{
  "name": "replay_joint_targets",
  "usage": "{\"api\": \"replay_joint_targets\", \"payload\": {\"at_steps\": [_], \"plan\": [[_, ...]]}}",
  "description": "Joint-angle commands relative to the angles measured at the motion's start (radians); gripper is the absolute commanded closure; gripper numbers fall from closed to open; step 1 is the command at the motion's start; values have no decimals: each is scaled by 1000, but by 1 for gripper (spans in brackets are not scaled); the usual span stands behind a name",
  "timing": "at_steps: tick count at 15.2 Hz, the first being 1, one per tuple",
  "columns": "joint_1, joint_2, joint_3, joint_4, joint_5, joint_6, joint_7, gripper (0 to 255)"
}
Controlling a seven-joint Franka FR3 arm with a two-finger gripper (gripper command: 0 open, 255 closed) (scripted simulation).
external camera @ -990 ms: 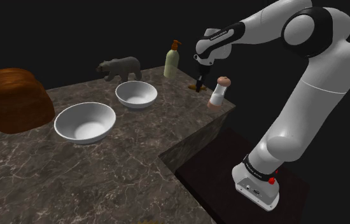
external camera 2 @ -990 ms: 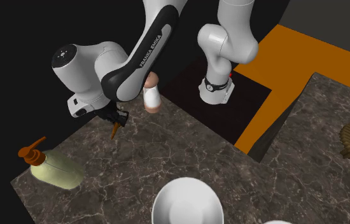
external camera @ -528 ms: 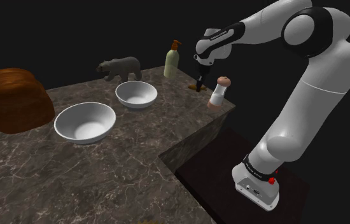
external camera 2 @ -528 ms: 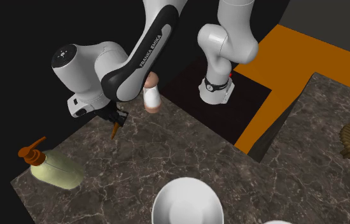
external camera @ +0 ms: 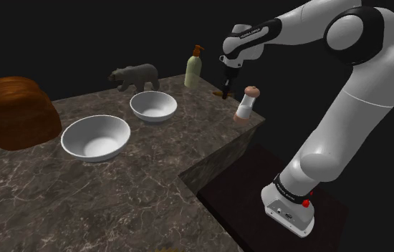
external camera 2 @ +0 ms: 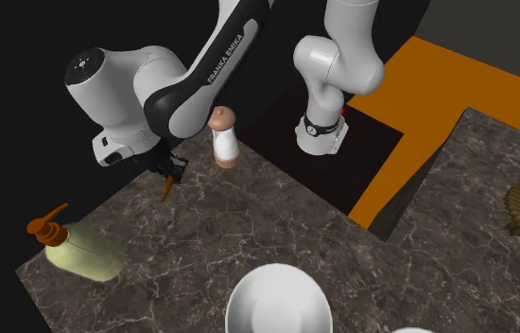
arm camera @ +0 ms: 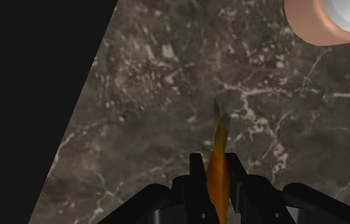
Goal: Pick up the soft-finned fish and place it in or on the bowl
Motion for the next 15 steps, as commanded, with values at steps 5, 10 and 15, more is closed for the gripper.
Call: {"api": "replay_joint_targets", "payload": {"at_steps": [5,10,15], "plan": [[2,-39,-1,44,-19,-80,14,255],[4,-64,0,86,-29,-144,24,255],[5,-83,1,133,-38,-209,31,255]]}}
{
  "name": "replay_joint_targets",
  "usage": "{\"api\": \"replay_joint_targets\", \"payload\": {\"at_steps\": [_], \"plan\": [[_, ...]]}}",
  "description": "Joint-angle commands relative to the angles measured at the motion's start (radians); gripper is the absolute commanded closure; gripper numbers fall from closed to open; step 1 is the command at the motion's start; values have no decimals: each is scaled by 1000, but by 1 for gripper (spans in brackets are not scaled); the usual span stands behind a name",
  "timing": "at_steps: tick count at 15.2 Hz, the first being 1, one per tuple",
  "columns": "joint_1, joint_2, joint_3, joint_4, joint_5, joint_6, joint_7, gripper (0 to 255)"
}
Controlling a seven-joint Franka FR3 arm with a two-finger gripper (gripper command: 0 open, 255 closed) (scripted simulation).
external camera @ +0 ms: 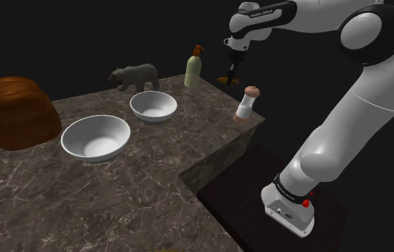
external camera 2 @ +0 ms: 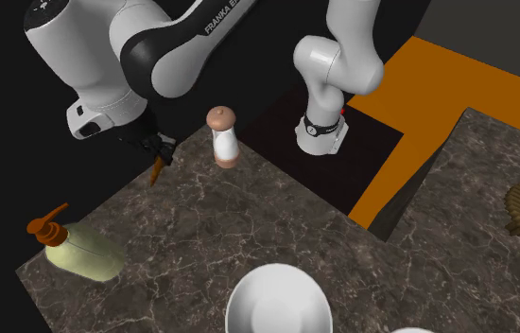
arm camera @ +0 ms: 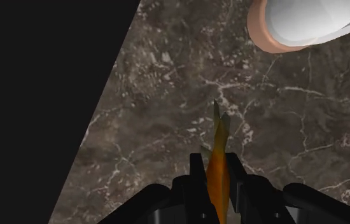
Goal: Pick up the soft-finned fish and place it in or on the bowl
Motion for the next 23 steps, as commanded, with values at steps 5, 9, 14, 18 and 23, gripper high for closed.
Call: {"api": "replay_joint_targets", "payload": {"at_steps": [5,9,14,18,23], "plan": [[2,-20,2,60,-8,-79,9,255],[26,-31,27,73,-6,-100,58,255],[84,-30,89,70,9,-94,173,255],[129,-12,136,89,25,-91,261,255],[185,32,192,138,46,-92,366,255]]}}
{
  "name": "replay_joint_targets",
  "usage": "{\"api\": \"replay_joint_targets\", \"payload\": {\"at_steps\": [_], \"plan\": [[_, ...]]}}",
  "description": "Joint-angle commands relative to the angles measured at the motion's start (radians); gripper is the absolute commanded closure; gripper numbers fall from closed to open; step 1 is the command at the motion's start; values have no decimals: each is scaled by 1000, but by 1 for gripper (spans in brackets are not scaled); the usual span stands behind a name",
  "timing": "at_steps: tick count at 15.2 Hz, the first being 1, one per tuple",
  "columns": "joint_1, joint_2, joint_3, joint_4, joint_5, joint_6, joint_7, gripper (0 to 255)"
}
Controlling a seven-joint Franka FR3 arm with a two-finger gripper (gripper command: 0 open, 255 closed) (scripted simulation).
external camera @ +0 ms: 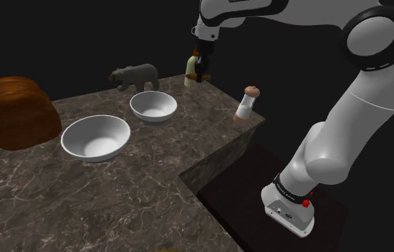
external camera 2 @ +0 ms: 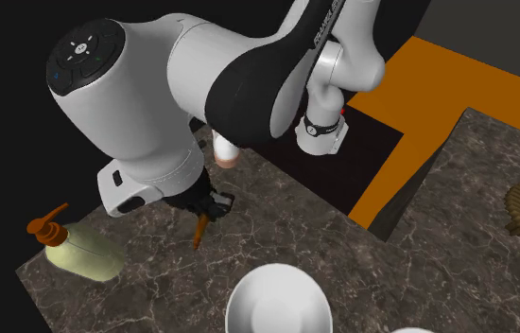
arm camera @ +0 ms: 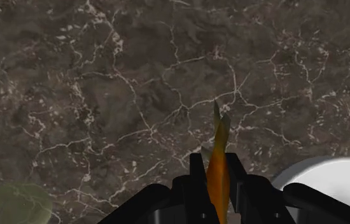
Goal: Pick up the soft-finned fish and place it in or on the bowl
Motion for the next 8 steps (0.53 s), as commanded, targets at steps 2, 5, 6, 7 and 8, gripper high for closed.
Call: {"api": "replay_joint_targets", "payload": {"at_steps": [2,5,6,7,8], "plan": [[34,33,33,36,12,0,65,255],[66,75,62,88,23,-6,125,255],[77,91,71,108,26,-9,145,255],[87,107,80,129,29,-12,164,255],[98,125,89,152,32,-15,183,255]]}}
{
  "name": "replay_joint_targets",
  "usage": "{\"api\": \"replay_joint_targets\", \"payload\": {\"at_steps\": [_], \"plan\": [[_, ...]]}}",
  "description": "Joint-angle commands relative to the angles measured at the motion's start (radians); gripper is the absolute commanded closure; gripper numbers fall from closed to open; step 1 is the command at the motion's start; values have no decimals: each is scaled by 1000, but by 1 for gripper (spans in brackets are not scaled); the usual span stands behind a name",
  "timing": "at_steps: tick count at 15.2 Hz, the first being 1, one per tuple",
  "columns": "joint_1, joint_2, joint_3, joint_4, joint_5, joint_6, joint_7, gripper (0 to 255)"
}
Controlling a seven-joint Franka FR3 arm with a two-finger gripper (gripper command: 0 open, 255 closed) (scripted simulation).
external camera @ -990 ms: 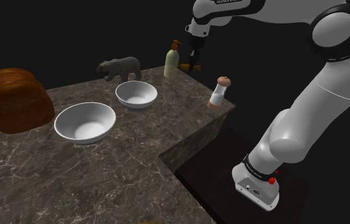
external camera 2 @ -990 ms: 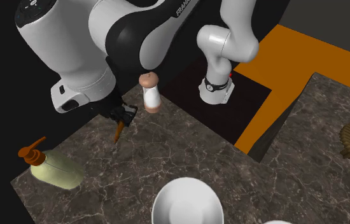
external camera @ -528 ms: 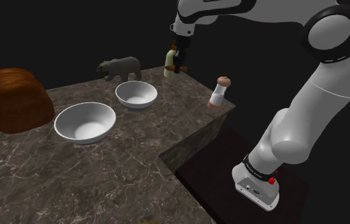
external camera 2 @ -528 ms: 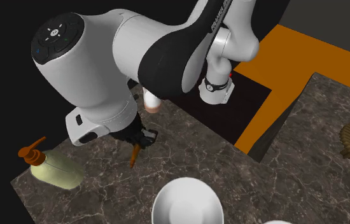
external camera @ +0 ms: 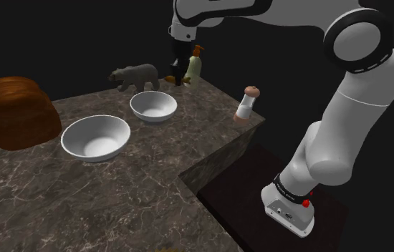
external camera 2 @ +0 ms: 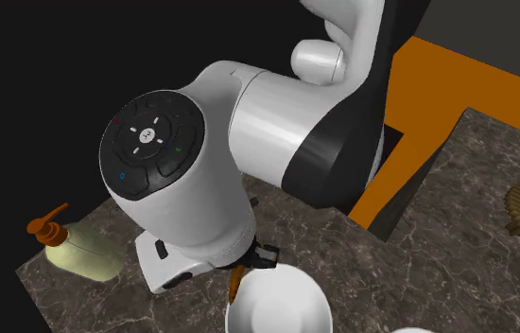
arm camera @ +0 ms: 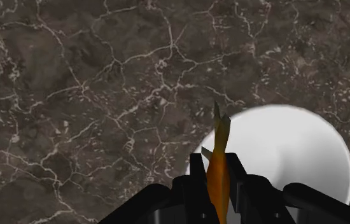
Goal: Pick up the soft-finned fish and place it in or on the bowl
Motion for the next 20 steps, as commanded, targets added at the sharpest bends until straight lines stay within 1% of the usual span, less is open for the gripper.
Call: {"api": "replay_joint_targets", "payload": {"at_steps": [1,7,20], "plan": [[21,34,18,47,5,-10,40,255],[81,160,62,219,15,-46,148,255],[83,183,63,80,20,115,133,255]]}}
